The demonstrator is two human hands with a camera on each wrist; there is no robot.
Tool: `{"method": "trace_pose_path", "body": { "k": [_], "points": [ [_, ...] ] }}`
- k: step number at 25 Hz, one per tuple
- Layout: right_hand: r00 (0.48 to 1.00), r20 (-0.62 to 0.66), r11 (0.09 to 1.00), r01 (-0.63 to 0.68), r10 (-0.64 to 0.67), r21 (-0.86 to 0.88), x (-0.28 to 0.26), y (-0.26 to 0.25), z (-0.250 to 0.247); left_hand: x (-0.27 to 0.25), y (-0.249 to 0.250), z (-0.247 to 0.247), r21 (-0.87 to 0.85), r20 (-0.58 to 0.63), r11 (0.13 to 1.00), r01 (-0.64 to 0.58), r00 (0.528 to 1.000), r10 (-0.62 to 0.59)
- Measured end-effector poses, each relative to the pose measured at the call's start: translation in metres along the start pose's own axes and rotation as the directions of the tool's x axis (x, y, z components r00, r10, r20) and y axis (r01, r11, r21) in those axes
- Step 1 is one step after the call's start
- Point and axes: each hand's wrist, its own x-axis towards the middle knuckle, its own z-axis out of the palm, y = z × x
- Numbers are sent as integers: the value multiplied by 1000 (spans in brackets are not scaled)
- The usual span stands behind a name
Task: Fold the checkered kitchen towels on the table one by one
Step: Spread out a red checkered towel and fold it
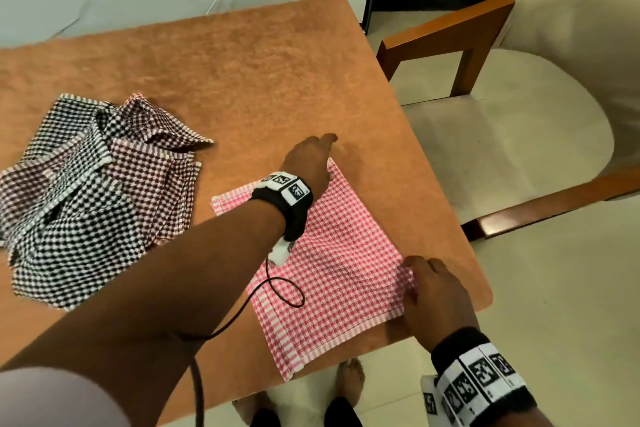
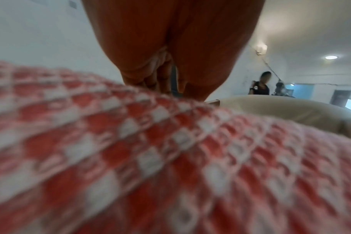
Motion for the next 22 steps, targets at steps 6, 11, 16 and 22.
{"method": "trace_pose_path", "body": {
  "k": [6,11,16,22],
  "points": [
    [998,47,998,-37,35,60,3,7,-8,23,2,-2,-267,-95,963,39,993,-67],
    [990,-79,993,120,-121,-10,6,-8,-10,-14,20,-17,-203,-61,949,-243,970,235],
    [978,111,976,191,-179,-104,13,-64,19,-78,1,-11,29,397,749,-662,695,599],
    [969,227,958,155,-100,-241,8,-55,66,-70,-24,20,286,494,680,-675,712,499]
  ]
}}
